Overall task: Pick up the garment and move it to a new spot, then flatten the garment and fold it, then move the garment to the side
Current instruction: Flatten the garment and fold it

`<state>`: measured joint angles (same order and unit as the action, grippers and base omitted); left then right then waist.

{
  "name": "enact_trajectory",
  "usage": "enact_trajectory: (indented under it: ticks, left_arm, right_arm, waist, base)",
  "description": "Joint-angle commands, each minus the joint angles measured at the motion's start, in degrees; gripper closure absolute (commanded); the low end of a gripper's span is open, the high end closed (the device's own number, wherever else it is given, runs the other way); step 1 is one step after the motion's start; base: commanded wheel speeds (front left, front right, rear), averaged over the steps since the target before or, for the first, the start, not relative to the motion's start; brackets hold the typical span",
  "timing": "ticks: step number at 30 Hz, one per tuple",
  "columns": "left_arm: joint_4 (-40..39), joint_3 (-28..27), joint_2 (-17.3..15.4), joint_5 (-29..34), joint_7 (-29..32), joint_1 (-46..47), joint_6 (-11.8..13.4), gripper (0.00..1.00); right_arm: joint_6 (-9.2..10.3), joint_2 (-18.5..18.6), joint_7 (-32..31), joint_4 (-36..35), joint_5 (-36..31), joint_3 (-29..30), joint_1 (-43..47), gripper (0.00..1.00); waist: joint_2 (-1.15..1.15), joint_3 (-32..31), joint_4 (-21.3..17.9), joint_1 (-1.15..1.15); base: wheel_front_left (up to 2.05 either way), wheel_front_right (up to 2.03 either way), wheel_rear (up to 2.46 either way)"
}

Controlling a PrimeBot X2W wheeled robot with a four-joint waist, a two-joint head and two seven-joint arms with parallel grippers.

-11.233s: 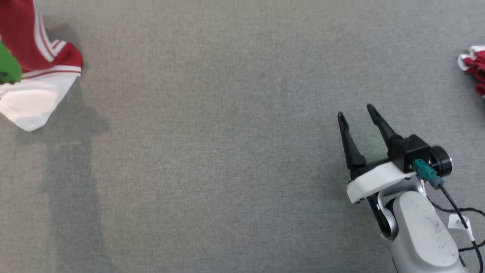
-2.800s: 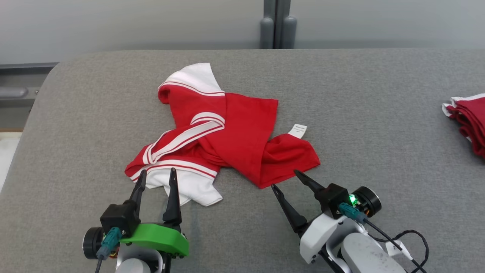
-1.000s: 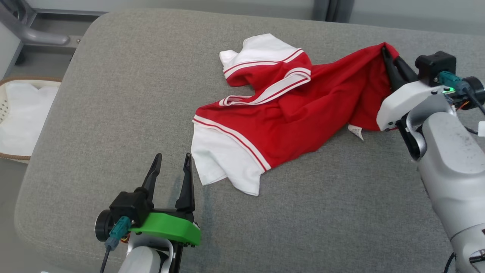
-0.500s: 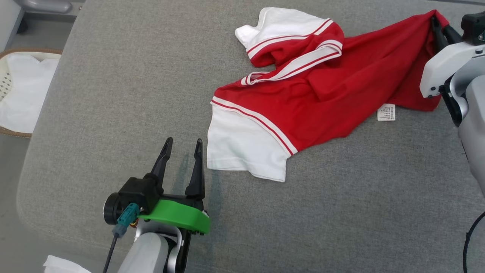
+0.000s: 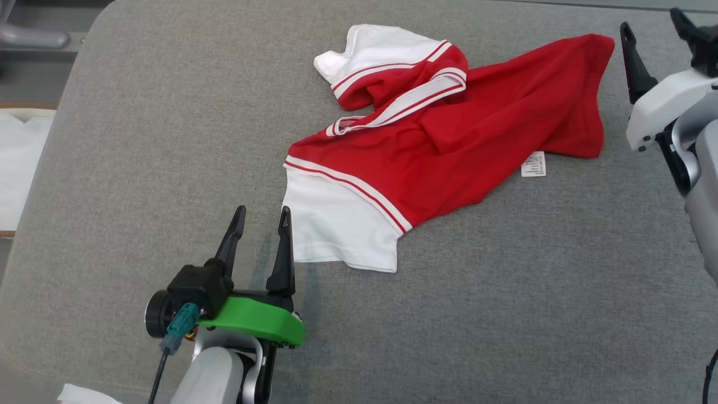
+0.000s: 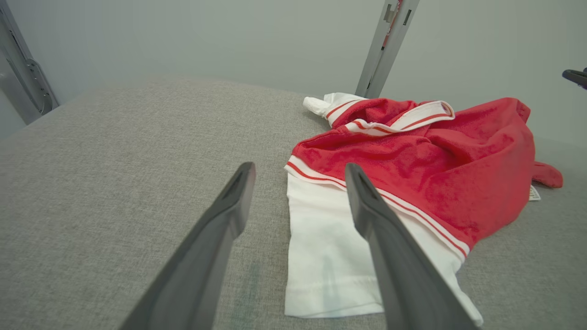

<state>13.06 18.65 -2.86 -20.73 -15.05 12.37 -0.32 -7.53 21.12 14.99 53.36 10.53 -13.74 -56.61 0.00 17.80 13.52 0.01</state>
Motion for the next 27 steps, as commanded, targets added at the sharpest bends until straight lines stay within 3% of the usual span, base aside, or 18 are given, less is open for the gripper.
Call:
enact_trajectory:
  ticks: [1,8,15,17,20,27]
  left_arm:
    - [-0.3,-0.2,-0.1,0.4,-0.2,-0.8,0.1,0.00]
    - [-0.9,-1.9,-0.1,1.7,-0.2,-2.4,-0.1,0.00]
    - [-0.2,-4.3,-0.1,1.7,-0.1,-4.4,-1.4,0.00]
    - [0.4,-5.4,-0.1,1.3,-0.1,-5.5,-2.1,0.00]
    - [1.1,-6.3,-0.1,1.3,-0.1,-6.7,-2.4,0.00]
    - [1.9,-8.1,-0.1,1.8,-0.1,-10.2,-3.1,0.00]
  right_arm:
    - [0.09,0.3,0.2,-1.8,0.8,0.3,2.8,0.00]
    - [0.09,-2.4,0.2,-12.4,2.1,3.9,15.3,0.00]
    - [0.09,-9.1,0.2,-21.1,-1.0,7.3,27.8,0.00]
    - [0.09,-13.2,0.2,-24.9,-3.2,10.2,32.5,0.00]
    - [0.09,-15.8,0.2,-28.4,-5.4,12.4,36.6,0.00]
    - [0.09,-18.1,0.2,-33.5,-6.5,16.5,43.9,0.00]
  waist:
    - [0.00,-2.1,-2.3,-0.01]
    - [0.00,-5.1,-6.1,-0.01]
    - [0.00,-7.9,-9.1,-0.01]
    - [0.00,-9.5,-10.1,-0.01]
    - [0.00,-11.1,-10.9,-0.01]
    - [0.00,-14.9,-11.7,-0.01]
  base:
    - [0.00,0.00,0.00]
    - [0.00,0.00,0.00]
    - [0.00,0.00,0.00]
    - [0.00,0.00,0.00]
    - [0.00,0.00,0.00]
    - [0.00,0.00,0.00]
